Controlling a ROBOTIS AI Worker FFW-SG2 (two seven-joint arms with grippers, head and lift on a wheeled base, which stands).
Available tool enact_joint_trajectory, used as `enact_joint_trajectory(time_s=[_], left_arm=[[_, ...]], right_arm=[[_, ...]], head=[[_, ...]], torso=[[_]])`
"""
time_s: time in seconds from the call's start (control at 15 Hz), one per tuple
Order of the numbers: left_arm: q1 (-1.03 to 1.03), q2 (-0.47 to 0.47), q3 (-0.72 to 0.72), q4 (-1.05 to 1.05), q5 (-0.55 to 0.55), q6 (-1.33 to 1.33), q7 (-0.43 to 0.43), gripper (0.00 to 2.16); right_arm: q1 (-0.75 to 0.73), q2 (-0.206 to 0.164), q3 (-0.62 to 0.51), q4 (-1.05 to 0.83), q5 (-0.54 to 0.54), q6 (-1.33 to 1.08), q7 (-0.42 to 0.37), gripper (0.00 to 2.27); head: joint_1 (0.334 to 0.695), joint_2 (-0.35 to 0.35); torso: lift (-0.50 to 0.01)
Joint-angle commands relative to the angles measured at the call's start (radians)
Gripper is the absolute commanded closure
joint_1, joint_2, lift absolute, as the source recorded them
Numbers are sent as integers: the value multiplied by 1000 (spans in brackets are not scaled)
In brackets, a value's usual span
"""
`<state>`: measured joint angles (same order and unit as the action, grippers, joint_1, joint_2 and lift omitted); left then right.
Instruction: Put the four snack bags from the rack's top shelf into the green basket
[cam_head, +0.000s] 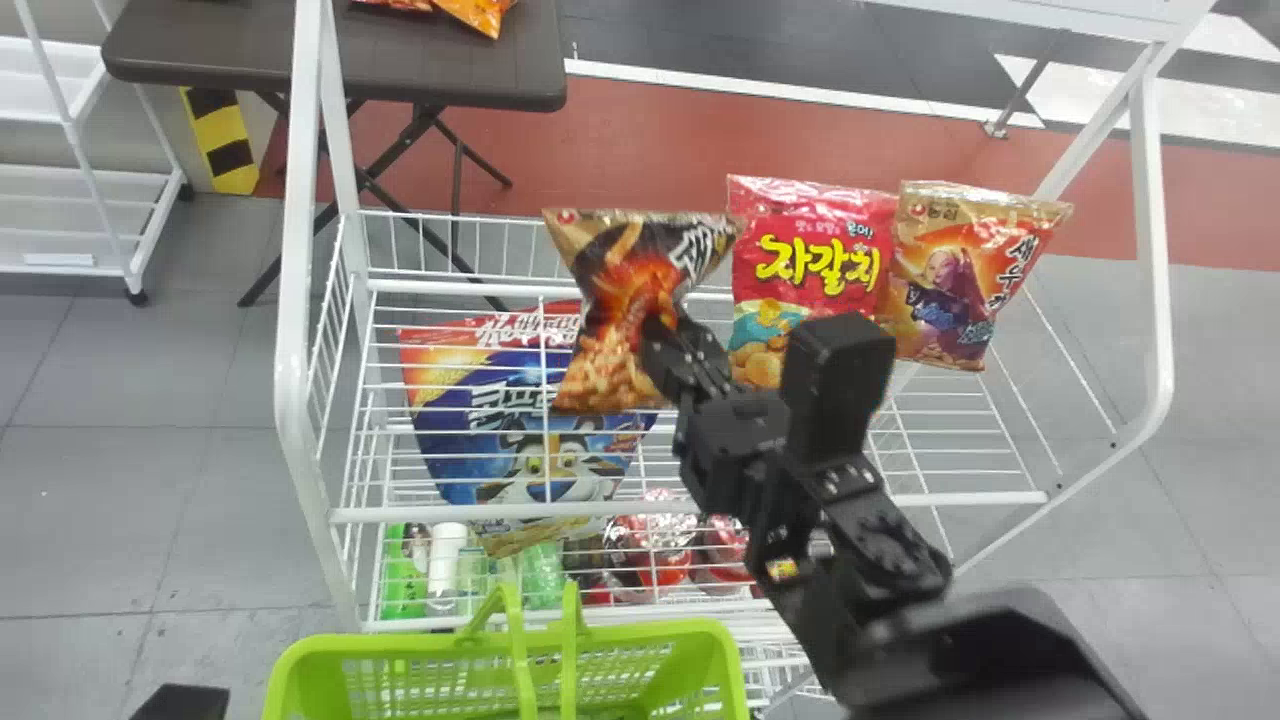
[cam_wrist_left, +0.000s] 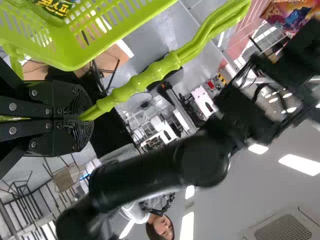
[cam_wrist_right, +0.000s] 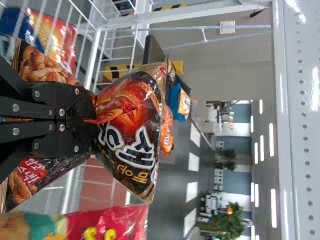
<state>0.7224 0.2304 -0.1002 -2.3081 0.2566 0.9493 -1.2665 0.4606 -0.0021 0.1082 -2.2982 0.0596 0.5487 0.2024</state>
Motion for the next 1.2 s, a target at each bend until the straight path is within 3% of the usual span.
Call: enact_joint_trajectory(time_s=[0.0,0.2,0.53,0.73,0.93,1.0,1.07,1.13], left_arm=[[0,-5,2,-2,-8,10,1,1760],[0,-17,11,-2,-8,13,1,1760],[23,-54,14,-1,-30,-2,-4,1760],[23,-59,13,-1,-33,-2,-4,1760],[23,-60,13,-1,-33,-5,-7,1760],[23,-60,11,1,-33,-5,-8,1760],[23,-60,11,1,-33,-8,-8,1760],[25,-60,11,1,-33,-8,-8,1760]], right_arm=[[141,-2,-56,-165,-54,156,48,2182],[291,-27,-154,-342,-155,386,97,2182],[297,-65,-217,-475,-228,1003,173,2182],[306,-70,-223,-480,-310,1024,206,2182],[303,-72,-199,-469,-310,1024,201,2175],[300,-73,-186,-461,-299,1024,196,1963],[297,-75,-183,-455,-294,1024,196,1204],[291,-78,-183,-452,-293,1024,196,117]], head=[[695,-264],[695,-346],[695,-350],[695,-350],[695,-350],[695,-350],[695,-350],[695,-350]], torso=[[0],[0],[0],[0],[0],[0],[0],[0]])
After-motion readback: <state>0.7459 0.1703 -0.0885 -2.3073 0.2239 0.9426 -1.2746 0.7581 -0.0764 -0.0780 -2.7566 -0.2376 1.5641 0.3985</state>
